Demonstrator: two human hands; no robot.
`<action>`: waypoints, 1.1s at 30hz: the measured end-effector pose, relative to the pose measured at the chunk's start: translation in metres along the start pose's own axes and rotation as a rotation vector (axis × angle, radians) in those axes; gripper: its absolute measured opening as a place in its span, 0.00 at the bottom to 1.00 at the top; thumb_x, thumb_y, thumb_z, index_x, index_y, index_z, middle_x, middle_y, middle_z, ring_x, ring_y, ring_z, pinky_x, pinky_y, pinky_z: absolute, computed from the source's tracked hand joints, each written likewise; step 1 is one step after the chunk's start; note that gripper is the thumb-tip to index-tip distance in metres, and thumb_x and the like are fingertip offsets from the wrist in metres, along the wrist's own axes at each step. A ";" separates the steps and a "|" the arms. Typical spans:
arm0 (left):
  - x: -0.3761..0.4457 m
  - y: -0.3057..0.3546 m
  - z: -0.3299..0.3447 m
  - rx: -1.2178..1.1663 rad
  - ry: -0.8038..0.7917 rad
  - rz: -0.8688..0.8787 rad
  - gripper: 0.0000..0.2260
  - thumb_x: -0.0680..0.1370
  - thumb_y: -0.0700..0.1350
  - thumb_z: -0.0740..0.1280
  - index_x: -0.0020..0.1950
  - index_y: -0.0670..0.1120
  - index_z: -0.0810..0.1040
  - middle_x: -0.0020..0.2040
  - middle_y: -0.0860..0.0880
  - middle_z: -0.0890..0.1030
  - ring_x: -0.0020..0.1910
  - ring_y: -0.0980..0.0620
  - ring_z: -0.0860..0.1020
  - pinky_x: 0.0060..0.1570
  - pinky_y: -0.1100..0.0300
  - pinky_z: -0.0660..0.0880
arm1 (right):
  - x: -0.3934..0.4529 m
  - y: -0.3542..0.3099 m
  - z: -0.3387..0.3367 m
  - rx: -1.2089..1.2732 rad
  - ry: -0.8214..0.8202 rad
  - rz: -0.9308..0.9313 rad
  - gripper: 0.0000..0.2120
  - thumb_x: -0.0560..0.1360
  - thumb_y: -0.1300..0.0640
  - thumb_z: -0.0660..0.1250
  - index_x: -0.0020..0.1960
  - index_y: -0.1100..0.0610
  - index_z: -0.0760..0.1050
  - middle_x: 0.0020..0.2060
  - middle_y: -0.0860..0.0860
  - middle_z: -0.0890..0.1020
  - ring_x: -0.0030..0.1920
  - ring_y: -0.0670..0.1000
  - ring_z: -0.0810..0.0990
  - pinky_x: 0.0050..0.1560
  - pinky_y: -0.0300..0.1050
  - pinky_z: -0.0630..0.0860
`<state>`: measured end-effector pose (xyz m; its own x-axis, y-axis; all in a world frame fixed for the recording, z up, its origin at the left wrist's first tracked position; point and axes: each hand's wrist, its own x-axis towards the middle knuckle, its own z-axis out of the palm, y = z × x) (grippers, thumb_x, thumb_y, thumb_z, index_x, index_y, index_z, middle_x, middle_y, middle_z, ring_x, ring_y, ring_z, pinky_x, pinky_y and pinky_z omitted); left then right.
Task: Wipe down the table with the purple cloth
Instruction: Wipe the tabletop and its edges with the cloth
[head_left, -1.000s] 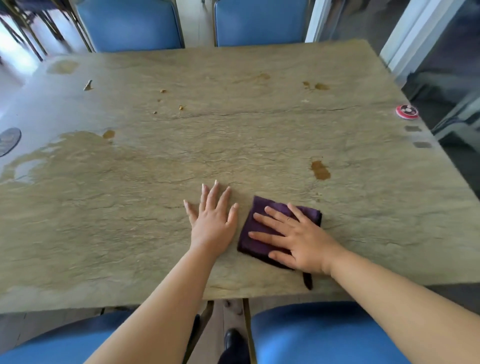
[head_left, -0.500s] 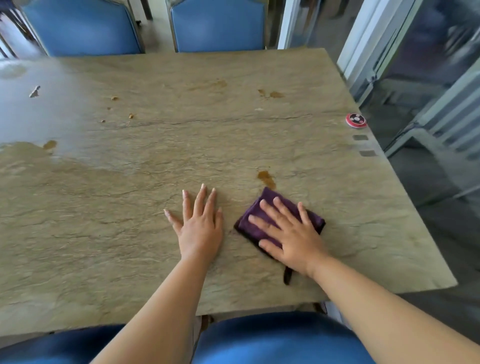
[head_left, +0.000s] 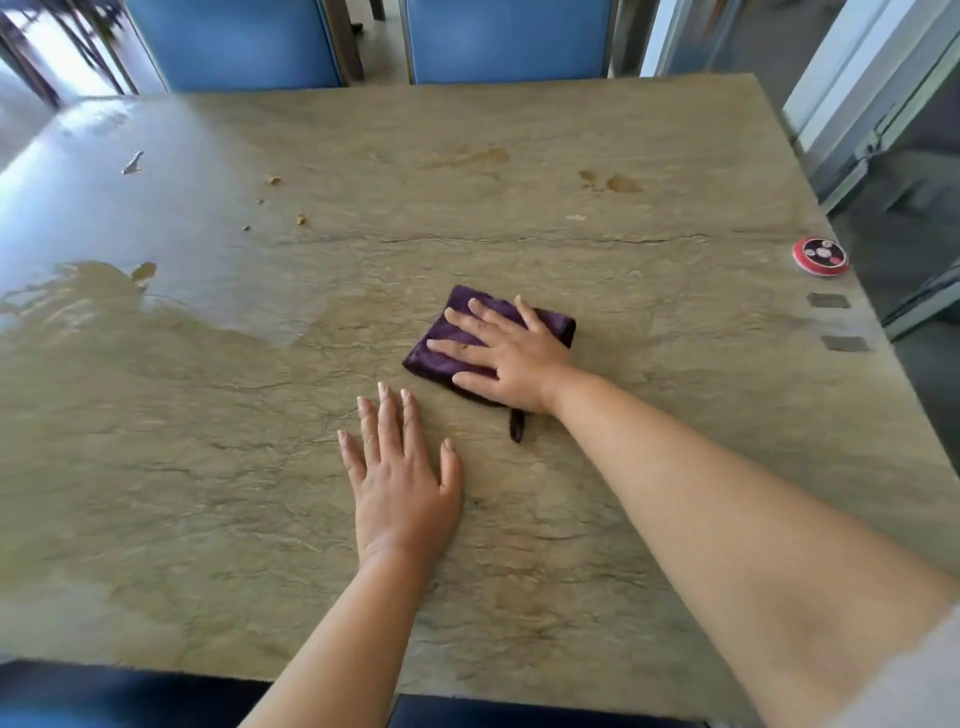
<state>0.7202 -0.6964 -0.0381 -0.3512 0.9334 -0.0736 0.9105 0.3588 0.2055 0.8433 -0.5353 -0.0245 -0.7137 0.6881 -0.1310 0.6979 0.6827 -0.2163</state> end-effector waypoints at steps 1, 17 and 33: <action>0.000 0.000 0.000 0.010 -0.009 0.003 0.34 0.76 0.60 0.39 0.80 0.46 0.43 0.80 0.48 0.40 0.77 0.48 0.35 0.75 0.45 0.37 | 0.005 0.017 -0.003 0.012 0.011 0.049 0.24 0.79 0.36 0.48 0.74 0.33 0.50 0.77 0.41 0.47 0.77 0.47 0.41 0.73 0.61 0.35; 0.005 -0.002 -0.005 -0.039 -0.041 0.015 0.33 0.75 0.56 0.38 0.80 0.46 0.43 0.80 0.49 0.39 0.77 0.48 0.35 0.74 0.45 0.34 | -0.125 0.022 0.019 -0.063 0.056 0.086 0.26 0.75 0.34 0.43 0.73 0.33 0.51 0.77 0.42 0.51 0.77 0.48 0.47 0.74 0.62 0.43; -0.046 0.078 0.001 -0.130 -0.157 0.364 0.24 0.82 0.54 0.48 0.79 0.56 0.53 0.79 0.60 0.48 0.77 0.57 0.39 0.73 0.42 0.33 | -0.278 0.017 0.032 -0.132 -0.023 0.073 0.26 0.78 0.35 0.46 0.75 0.34 0.47 0.77 0.42 0.46 0.77 0.48 0.42 0.74 0.59 0.37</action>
<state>0.8073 -0.7118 -0.0194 0.0351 0.9923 -0.1192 0.9304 0.0111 0.3664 1.0516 -0.7231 -0.0232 -0.6608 0.7325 -0.1637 0.7488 0.6584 -0.0763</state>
